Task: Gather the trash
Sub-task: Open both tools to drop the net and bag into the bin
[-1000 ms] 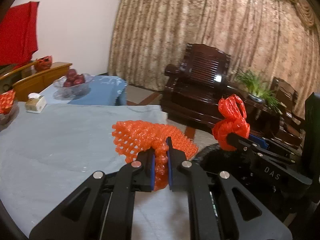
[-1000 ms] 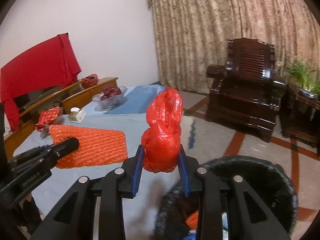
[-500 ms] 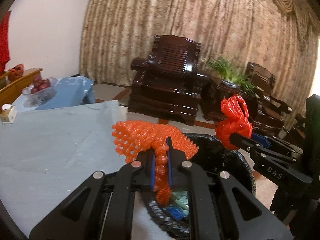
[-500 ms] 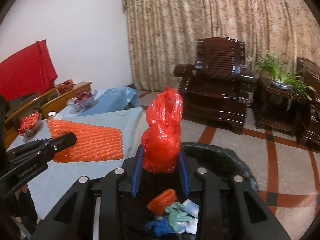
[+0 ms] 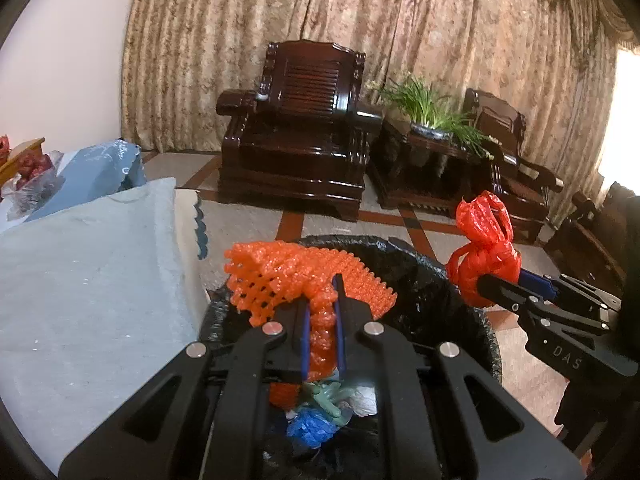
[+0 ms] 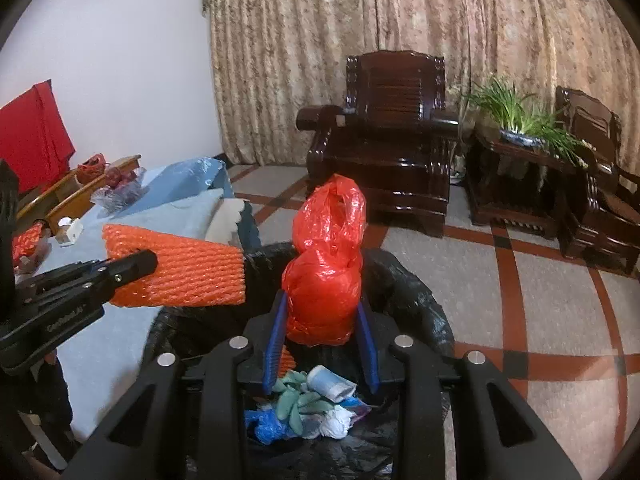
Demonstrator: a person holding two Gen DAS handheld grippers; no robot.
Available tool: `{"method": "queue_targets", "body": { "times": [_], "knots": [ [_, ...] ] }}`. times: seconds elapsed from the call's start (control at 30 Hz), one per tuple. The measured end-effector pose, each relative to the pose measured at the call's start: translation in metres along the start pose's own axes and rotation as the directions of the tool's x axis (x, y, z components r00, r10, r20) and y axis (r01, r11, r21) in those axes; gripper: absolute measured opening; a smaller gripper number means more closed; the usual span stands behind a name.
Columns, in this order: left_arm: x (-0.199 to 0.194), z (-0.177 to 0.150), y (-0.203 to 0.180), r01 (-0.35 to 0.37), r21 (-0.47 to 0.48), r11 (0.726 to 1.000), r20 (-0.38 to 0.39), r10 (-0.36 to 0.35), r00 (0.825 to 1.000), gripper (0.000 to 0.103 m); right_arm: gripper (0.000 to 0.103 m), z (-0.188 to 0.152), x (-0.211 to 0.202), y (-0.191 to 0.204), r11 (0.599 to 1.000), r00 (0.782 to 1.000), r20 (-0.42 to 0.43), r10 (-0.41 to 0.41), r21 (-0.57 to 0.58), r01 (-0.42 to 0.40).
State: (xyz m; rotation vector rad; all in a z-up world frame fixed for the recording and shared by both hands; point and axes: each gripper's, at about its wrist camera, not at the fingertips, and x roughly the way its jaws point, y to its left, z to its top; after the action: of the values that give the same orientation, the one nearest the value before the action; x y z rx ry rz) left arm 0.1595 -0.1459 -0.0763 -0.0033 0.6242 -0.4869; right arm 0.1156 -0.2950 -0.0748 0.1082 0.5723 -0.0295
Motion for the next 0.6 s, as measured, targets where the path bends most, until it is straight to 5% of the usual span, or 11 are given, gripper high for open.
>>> {"method": "queue_targets", "body": {
  "times": [0.33, 0.43, 0.47, 0.6],
  "knots": [
    [0.049, -0.006, -0.004, 0.041, 0.004, 0.999, -0.085, -0.041, 0.996, 0.012, 0.037, -0.018, 0.042, -0.02, 1.0, 0.996, -0.085, -0.01, 0.028, 0.012],
    [0.057, -0.006, -0.003, 0.054, -0.004, 0.999, -0.104, -0.054, 0.993, 0.024, 0.044, -0.023, 0.052, -0.024, 0.999, 0.994, -0.109, -0.024, 0.034, 0.028],
    [0.059, -0.007, -0.001, 0.06, -0.01, 0.998, -0.113, -0.06, 0.992, 0.037, 0.049, -0.024, 0.053, -0.024, 0.999, 0.993, -0.114, -0.026, 0.037, 0.03],
    [0.055, -0.007, 0.007, 0.058, -0.029, 0.998, -0.114, -0.06, 0.992, 0.053, 0.075, -0.028, 0.049, -0.026, 0.998, 0.994, -0.106, -0.036, 0.042, 0.04]
  ]
}}
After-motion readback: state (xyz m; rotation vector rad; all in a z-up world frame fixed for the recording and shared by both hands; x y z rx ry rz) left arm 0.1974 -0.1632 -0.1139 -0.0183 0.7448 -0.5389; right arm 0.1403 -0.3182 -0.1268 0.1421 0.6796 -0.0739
